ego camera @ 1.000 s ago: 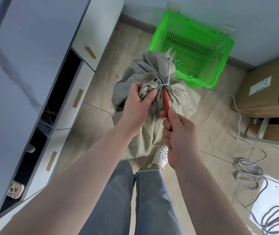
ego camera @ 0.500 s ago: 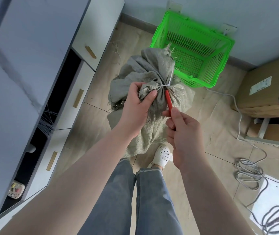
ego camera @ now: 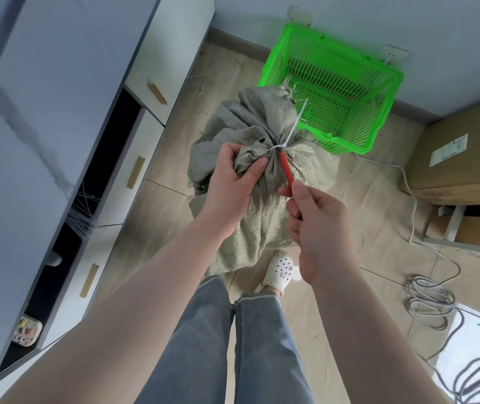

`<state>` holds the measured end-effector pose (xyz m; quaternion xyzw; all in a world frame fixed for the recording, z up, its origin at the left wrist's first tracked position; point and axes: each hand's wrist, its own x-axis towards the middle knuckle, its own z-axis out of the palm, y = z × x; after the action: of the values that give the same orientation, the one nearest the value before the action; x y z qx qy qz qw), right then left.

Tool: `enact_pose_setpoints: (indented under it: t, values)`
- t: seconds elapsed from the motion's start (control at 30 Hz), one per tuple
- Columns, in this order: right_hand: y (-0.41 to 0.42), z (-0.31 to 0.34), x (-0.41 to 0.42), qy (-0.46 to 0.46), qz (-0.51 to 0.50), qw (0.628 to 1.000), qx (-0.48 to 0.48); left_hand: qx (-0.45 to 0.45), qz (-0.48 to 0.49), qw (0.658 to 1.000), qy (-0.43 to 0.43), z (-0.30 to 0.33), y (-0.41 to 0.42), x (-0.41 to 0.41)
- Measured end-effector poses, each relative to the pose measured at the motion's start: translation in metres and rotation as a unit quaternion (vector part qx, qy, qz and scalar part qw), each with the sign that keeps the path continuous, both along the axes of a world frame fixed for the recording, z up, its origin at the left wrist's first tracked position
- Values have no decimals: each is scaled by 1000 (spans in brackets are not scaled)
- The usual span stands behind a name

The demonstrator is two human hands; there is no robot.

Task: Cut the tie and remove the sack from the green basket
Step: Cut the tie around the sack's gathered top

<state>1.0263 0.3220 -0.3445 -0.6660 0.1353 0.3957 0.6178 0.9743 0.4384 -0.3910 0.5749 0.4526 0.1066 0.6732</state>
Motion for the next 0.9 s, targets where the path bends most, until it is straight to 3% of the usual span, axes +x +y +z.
enact_pose_setpoints:
  t: [0.23, 0.37, 0.77, 0.9]
  values:
    - [-2, -5, -9, 86, -44, 995, 35, 31, -18, 998, 48, -8, -7, -1]
    - [7, -7, 0, 89, -42, 995, 10, 20, -16, 998, 53, -12, -18, -1]
    - [2, -6, 2, 130, -64, 989, -11, 125, -72, 983, 112, -19, -15, 7]
    - [-4, -8, 1, 129, -81, 988, -15, 110, -96, 983, 115, -18, -20, 11]
